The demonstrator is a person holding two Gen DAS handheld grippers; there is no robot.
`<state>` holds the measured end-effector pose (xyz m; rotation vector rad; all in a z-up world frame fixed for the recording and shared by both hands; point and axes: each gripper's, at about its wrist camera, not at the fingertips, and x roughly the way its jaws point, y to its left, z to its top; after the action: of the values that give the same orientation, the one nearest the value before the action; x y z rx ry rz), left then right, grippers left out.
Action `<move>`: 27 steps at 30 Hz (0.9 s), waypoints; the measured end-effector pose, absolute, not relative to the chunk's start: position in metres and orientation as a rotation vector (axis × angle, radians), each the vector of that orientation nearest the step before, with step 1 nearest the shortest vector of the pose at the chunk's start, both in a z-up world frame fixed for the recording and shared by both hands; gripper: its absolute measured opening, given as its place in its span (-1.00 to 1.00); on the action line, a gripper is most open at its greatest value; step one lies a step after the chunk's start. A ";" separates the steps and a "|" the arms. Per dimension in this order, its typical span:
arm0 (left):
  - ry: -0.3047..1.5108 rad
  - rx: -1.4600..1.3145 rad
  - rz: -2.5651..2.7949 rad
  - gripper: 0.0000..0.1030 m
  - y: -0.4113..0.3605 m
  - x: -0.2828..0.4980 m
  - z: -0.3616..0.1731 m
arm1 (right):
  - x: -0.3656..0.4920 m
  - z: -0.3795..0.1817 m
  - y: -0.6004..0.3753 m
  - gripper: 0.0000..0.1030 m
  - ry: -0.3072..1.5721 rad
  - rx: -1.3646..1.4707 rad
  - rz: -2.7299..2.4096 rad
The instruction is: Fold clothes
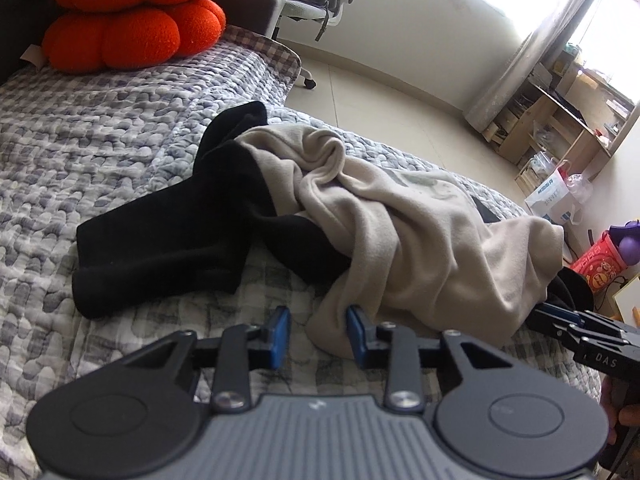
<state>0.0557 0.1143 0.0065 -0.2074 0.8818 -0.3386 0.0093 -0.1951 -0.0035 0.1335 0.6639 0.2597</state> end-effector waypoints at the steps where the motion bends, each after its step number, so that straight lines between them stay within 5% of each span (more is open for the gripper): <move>1: 0.881 -0.209 -0.339 -0.37 0.115 0.056 0.006 | 0.010 -0.004 -0.193 -0.13 0.663 0.126 0.262; 8: 0.881 -0.190 -0.351 -0.37 0.108 0.058 0.001 | 0.018 -0.012 -0.180 -0.15 0.643 0.054 0.231; 12: 0.864 -0.158 -0.354 -0.38 0.100 0.057 -0.002 | 0.022 -0.013 -0.179 -0.62 0.625 0.043 0.195; 16: 0.857 -0.142 -0.327 -0.84 0.095 0.056 -0.003 | 0.021 -0.010 -0.186 -0.67 0.625 0.097 0.198; 27: 0.772 -0.268 -0.284 -0.89 0.102 0.024 0.046 | -0.014 0.029 -0.219 -0.74 0.639 0.364 0.275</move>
<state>0.0238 0.1024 0.0456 -0.2684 0.7717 -0.2845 -0.0140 -0.2186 0.0287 0.3637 0.6391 0.2746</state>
